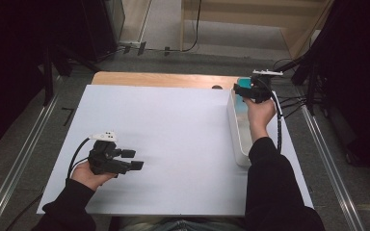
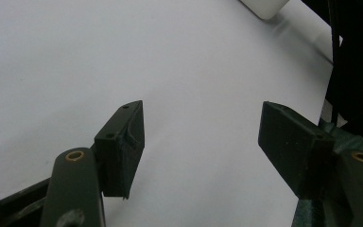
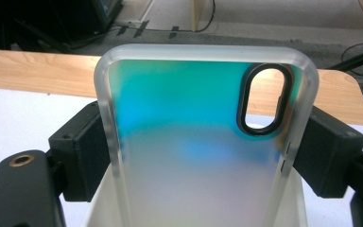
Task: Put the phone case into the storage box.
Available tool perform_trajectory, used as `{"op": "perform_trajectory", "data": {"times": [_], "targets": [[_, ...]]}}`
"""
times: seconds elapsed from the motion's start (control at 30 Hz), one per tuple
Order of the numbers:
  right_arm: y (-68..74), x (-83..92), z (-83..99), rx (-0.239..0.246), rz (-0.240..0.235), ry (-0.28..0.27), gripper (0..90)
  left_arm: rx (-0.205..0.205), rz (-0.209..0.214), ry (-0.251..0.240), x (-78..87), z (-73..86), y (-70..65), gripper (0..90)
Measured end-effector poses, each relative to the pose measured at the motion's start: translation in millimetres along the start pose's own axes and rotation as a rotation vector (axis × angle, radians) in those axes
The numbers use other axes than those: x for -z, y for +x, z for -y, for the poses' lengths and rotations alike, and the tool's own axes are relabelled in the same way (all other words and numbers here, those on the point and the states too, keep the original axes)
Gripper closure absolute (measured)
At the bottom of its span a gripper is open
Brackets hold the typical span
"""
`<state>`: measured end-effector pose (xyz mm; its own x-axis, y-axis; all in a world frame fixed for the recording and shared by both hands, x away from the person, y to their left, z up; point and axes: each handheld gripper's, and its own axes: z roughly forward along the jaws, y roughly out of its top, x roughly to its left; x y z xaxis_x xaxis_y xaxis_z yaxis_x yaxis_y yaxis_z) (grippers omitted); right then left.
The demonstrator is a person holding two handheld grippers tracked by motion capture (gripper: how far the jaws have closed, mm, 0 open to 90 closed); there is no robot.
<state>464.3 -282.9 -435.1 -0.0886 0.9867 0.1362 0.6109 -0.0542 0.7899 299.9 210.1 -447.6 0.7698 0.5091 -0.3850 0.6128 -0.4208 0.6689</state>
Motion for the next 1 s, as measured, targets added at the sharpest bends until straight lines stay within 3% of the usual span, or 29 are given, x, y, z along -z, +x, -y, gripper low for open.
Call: {"op": "perform_trajectory", "data": {"times": [0.23, 0.27, 0.33, 0.57, 1.0], "targets": [[0.3, -1.4, 1.0, 0.003, -0.005, 0.024, 13.8, 0.001, -0.002, 0.0, 0.1, 0.0, 0.0, 32.2], [0.7, -2.1, 0.8, 0.017, 0.006, 0.03, 8.9, 0.0, -0.004, 0.0, 0.0, 0.0, 0.0, 32.2], [1.1, -1.9, 0.9, 0.042, -0.02, 0.028, 0.0, -0.002, -0.003, 0.001, 0.0, 0.0, 0.3, 32.2], [0.2, 0.6, -1.1, 0.021, -0.008, 0.013, 0.0, -0.001, -0.01, 0.002, -0.5, -0.1, 0.1, 32.2], [-3.1, 13.2, -4.2, -0.024, -0.054, 0.075, 0.0, 0.004, -0.009, 0.004, -0.5, 0.1, 0.9, 32.2]]}}
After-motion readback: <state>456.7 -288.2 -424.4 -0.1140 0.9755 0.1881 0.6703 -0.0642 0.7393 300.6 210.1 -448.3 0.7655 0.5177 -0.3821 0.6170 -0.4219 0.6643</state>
